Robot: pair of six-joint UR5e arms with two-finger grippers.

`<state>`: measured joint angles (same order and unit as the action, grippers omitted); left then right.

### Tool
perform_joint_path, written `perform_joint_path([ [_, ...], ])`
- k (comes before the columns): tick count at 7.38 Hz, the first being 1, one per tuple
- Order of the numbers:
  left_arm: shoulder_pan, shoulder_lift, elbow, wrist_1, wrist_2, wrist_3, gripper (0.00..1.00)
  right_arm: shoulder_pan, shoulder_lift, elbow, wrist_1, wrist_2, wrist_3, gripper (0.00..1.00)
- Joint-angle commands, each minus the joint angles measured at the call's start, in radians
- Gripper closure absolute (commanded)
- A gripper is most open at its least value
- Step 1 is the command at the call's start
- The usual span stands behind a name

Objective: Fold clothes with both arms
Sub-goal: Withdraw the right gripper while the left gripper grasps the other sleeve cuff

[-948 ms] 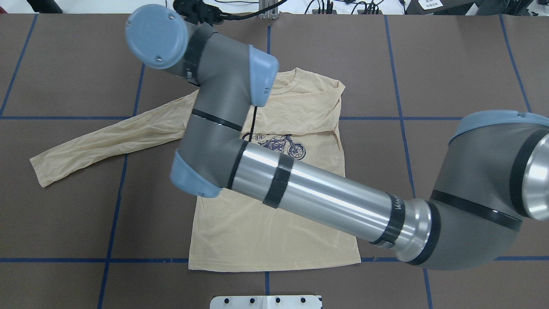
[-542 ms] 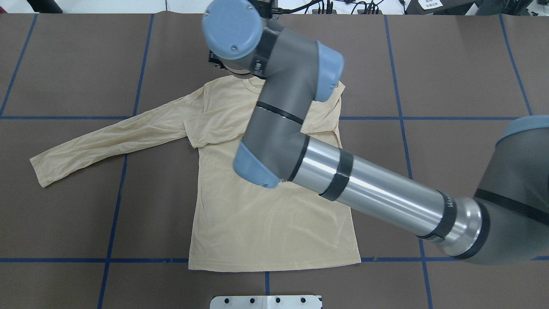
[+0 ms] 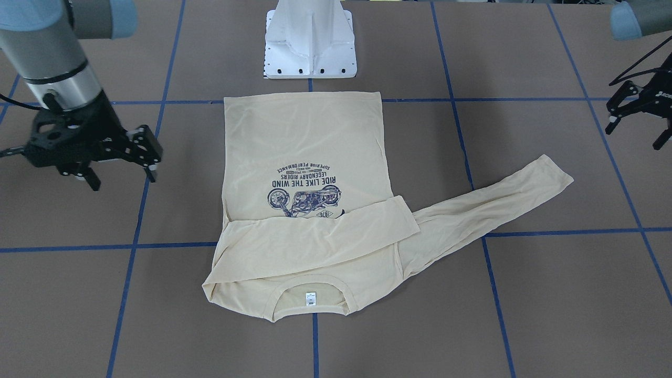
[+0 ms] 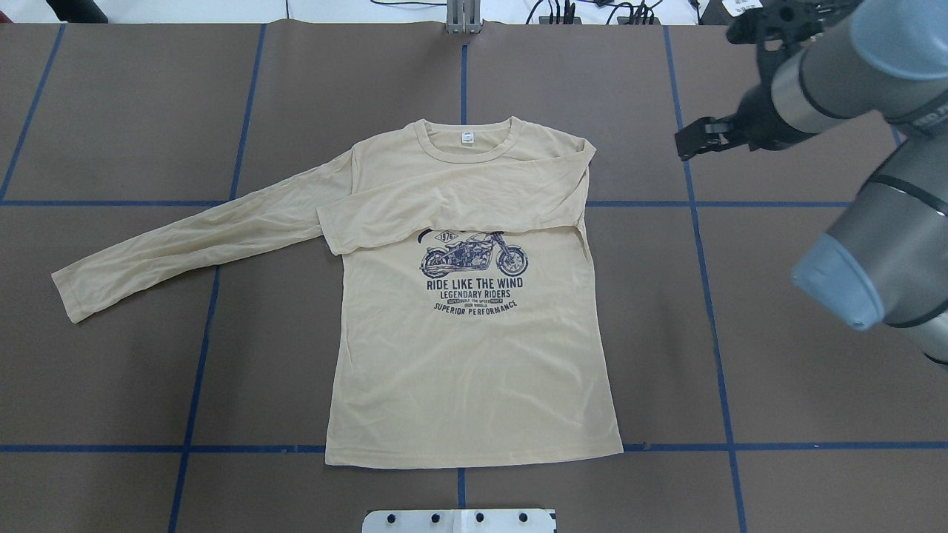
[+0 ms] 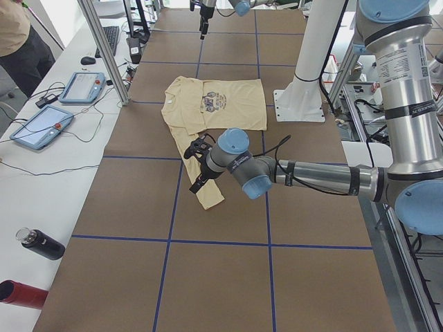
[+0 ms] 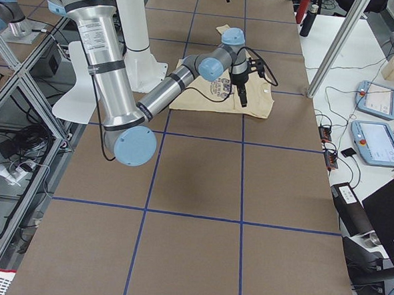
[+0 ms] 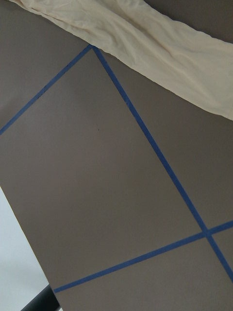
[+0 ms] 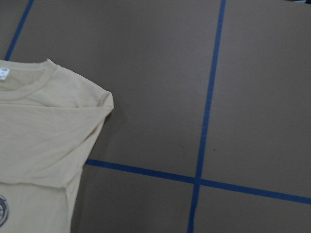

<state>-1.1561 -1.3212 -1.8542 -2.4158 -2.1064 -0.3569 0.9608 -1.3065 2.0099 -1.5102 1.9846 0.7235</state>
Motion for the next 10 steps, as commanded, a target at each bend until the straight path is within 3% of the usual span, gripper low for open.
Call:
perform_joint_path([
  [1,0.145,0.003,0.012,-0.023,0.115,-0.112,0.00,0.128,-0.289,0.029,0.242,0.135,-0.128,0.00],
  [2,0.180,0.003,0.026,-0.047,0.134,-0.119,0.00,0.160,-0.366,0.032,0.301,0.152,-0.143,0.00],
  [6,0.321,0.003,0.127,-0.175,0.244,-0.238,0.02,0.165,-0.370,0.029,0.306,0.152,-0.142,0.00],
  [10,0.366,0.003,0.162,-0.177,0.266,-0.238,0.22,0.164,-0.370,0.029,0.306,0.148,-0.141,0.00],
])
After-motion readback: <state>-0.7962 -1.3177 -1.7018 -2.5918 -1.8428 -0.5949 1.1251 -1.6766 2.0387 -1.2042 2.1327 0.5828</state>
